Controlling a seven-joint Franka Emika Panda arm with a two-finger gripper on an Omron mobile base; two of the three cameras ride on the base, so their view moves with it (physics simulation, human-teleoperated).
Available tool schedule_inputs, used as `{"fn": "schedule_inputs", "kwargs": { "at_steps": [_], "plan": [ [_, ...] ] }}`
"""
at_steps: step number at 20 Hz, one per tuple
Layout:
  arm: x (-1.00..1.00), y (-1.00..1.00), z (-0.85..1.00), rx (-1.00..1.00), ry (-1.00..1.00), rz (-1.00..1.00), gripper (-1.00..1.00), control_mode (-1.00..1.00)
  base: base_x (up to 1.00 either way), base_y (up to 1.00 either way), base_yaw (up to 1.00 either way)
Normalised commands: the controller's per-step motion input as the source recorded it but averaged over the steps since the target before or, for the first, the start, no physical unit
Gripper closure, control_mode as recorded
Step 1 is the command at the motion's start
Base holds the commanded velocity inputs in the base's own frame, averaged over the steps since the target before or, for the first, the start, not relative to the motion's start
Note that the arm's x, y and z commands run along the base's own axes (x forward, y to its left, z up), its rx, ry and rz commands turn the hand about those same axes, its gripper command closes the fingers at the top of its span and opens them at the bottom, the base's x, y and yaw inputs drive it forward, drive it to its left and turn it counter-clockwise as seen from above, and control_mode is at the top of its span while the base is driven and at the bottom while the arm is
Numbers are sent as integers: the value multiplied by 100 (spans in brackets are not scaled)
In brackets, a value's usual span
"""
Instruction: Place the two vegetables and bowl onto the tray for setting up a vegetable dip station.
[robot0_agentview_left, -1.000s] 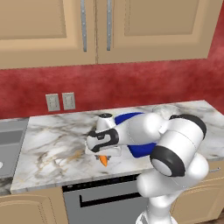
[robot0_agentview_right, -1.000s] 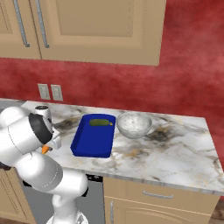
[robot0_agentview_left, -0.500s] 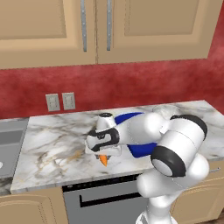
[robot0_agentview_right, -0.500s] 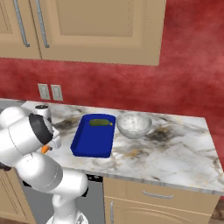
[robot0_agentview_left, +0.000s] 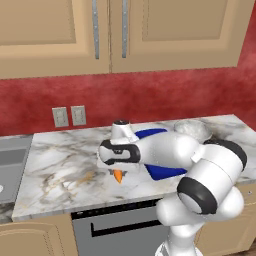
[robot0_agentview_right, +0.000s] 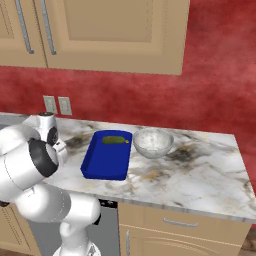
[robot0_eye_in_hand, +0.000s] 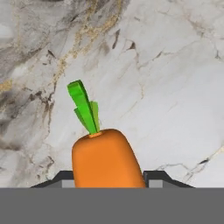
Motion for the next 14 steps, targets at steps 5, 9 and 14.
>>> {"fn": "schedule_inputs", "kwargs": {
  "at_steps": [5, 9, 14],
  "plan": [
    [1, -1, 42, 0, 0, -8, 100, -100, 0, 0, 0],
    [16, -2, 7, 0, 0, -16, 100, -100, 0, 0, 0],
    [21, -10, 13, 3, 0, -22, 100, -100, 0, 0, 0]
  ]
}}
